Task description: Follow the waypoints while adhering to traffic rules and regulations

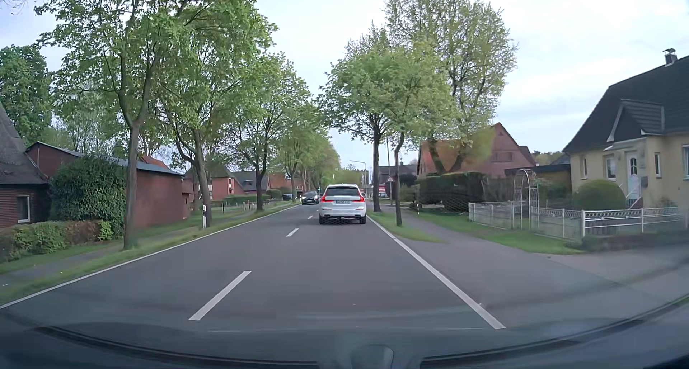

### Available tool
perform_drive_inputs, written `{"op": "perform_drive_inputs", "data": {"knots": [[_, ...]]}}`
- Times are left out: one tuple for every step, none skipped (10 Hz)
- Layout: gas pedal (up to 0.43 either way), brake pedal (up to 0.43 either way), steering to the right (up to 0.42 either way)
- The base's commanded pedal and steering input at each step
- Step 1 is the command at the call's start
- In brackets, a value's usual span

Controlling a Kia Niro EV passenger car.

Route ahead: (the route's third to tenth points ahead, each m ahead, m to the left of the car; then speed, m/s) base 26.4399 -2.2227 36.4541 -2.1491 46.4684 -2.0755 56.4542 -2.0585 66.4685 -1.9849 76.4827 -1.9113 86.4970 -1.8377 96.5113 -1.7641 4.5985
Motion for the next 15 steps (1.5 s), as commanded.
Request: {"op": "perform_drive_inputs", "data": {"knots": [[0.067,0.0,-0.004],[0.067,0.0,-0.004],[0.067,0.0,-0.004],[0.067,0.0,-0.004],[0.067,0.0,-0.004],[0.067,0.0,-0.004],[0.067,0.0,-0.004],[0.059,0.0,-0.004],[0.039,0.0,-0.004],[0.039,0.0,-0.004],[0.028,0.0,-0.006],[0.028,0.0,-0.007],[0.028,0.0,-0.009],[0.028,0.0,-0.012],[0.028,0.0,-0.011]]}}
